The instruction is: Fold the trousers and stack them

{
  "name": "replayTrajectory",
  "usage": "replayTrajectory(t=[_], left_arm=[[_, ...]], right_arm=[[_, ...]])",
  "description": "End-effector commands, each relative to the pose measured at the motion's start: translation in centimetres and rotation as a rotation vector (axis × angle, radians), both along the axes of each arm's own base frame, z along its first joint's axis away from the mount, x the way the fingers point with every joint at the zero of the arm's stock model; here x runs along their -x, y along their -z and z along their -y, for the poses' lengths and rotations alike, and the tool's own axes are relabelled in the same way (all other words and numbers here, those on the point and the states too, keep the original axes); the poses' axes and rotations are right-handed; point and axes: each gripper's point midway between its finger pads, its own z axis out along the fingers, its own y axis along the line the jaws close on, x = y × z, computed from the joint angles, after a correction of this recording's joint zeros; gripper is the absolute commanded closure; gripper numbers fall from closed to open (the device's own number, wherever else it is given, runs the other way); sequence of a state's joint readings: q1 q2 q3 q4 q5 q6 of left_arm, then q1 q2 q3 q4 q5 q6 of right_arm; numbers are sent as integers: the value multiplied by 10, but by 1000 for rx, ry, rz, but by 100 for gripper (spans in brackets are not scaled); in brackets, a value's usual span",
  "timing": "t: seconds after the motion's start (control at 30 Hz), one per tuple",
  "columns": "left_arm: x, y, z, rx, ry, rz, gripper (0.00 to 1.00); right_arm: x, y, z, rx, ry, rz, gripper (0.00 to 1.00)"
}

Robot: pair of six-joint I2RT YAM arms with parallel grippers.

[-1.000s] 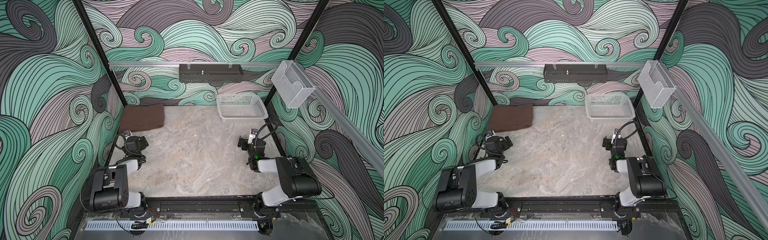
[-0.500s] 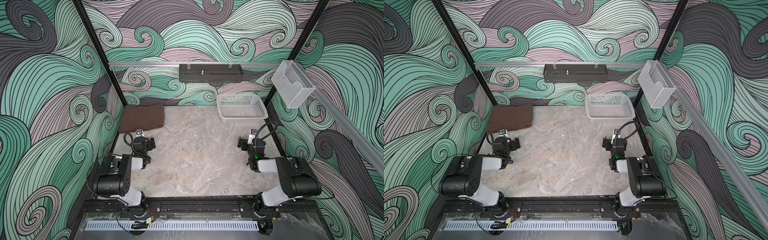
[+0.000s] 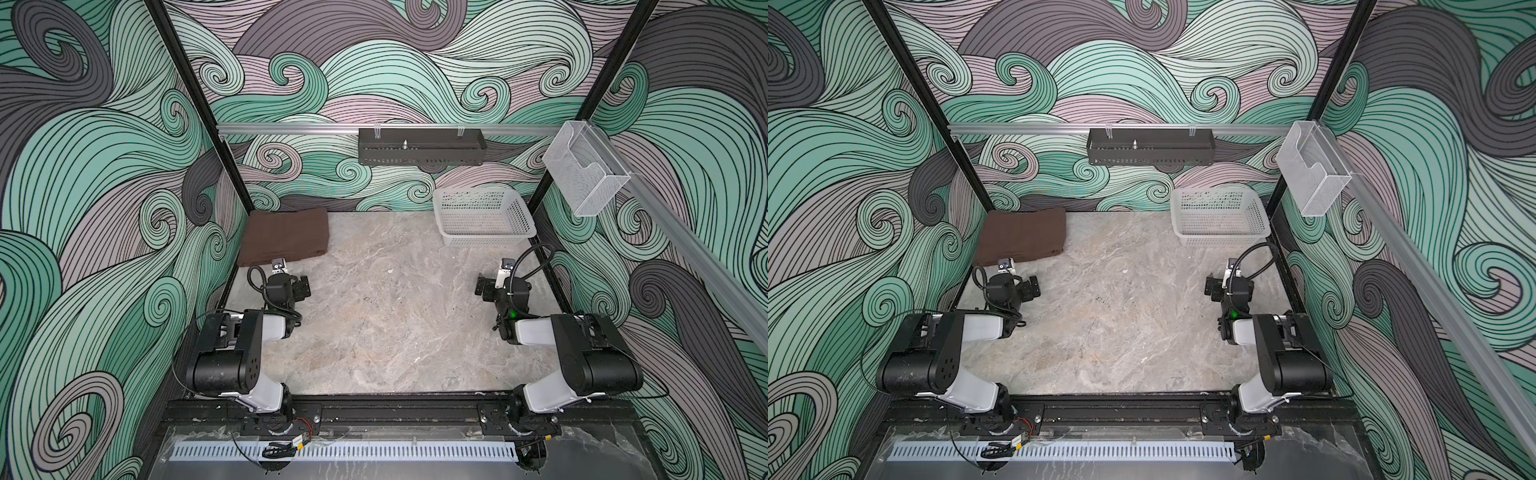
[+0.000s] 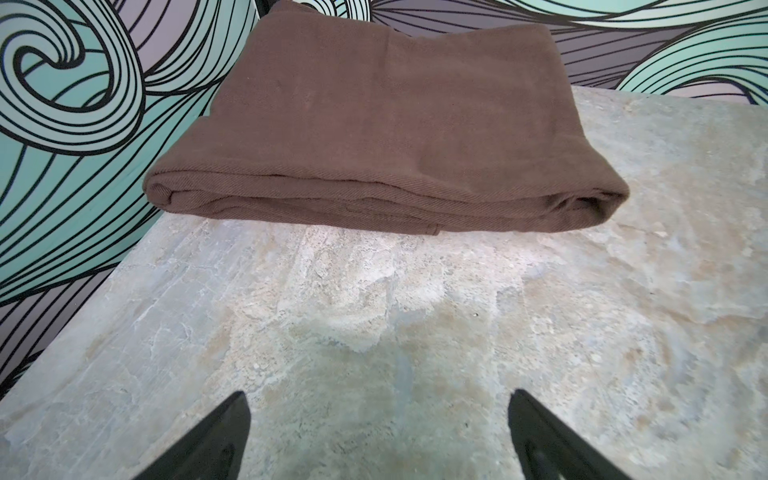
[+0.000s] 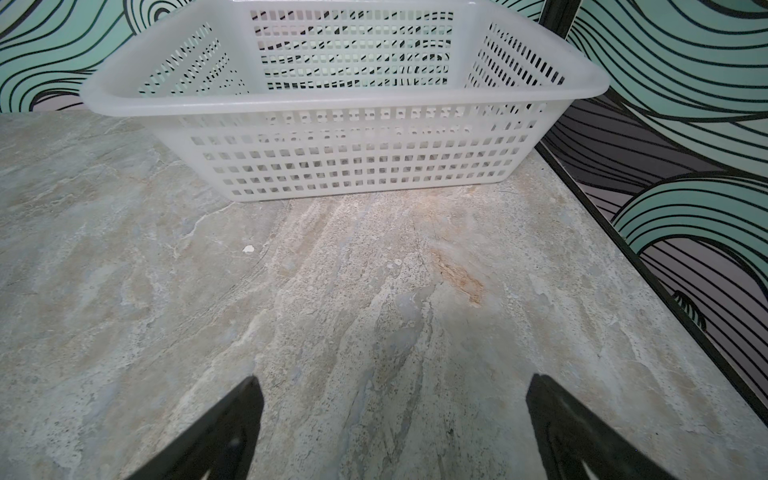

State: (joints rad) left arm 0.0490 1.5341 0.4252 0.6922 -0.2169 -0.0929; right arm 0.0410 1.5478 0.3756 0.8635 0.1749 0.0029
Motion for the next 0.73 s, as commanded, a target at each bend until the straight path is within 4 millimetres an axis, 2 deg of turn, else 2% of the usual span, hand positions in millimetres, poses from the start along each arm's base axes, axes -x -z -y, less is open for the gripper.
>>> replayTrajectory(t=[0.0, 0.7], left_arm=[[-7, -15, -1, -5, -7, 37, 1], [-7, -16, -1, -6, -7, 39, 1]], right_arm=[[-6, -11, -3, -1, -13, 29, 1], [-6, -12, -3, 2, -12, 34, 1]])
